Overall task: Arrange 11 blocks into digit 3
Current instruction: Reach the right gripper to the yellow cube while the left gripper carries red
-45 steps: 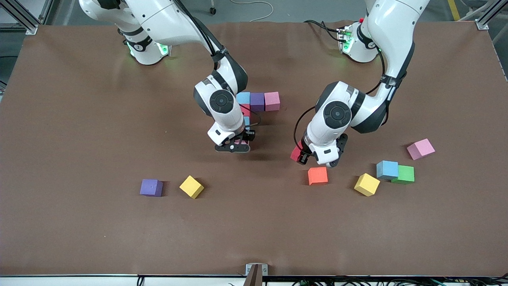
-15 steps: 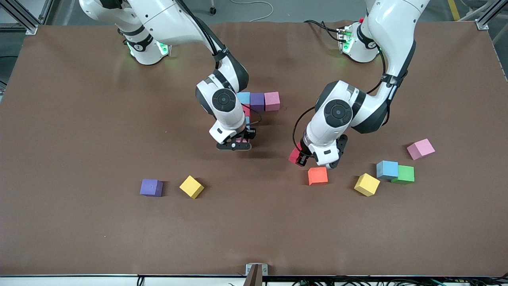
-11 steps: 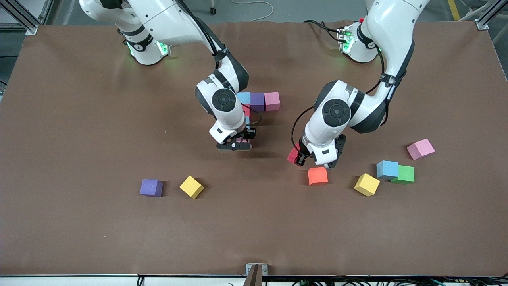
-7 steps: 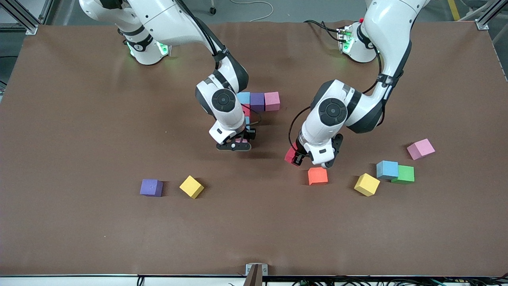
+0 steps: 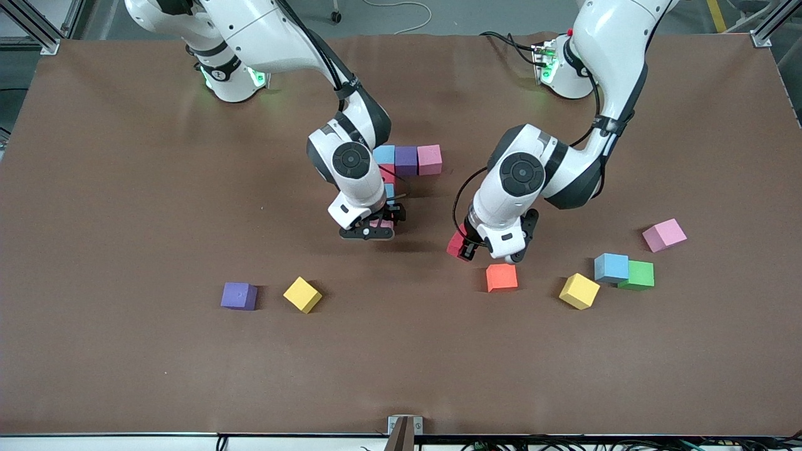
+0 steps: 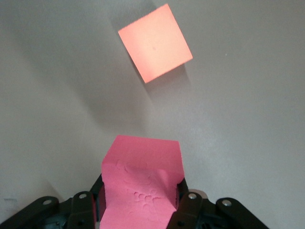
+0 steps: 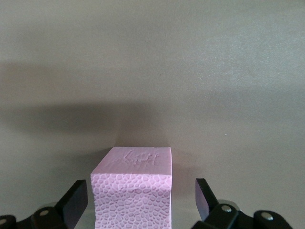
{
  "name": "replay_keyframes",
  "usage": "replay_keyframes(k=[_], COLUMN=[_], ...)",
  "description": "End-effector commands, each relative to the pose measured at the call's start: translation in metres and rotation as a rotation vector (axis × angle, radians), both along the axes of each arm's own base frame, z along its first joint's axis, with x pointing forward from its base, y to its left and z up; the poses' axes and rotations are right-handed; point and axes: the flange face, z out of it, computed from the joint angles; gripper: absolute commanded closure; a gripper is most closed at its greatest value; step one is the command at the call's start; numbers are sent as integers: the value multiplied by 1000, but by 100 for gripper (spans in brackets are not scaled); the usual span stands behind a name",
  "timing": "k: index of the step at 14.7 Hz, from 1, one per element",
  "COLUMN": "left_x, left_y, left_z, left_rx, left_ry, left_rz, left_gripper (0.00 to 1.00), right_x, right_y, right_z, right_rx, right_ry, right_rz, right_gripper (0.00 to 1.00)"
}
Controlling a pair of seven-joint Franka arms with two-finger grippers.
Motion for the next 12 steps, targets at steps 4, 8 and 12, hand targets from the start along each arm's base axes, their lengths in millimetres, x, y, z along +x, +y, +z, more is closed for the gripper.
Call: replay_keyframes(k=[4, 8, 12], left_x=[-11, -30, -54], left_y=[-19, -33, -46], left_z=[-12, -31, -50], left_rx=[13, 38, 59], left_ry=[32, 71, 96], left_rz=[51, 111, 241], left_gripper=[49, 49, 49], right_x=[27, 81, 134], right_y=[-20, -100, -188], right_z=[65, 77, 56], right_rx=[2, 4, -22], right_ry=[7, -1, -63], right_rz=[-35, -191, -306], right_gripper=[0, 0, 0])
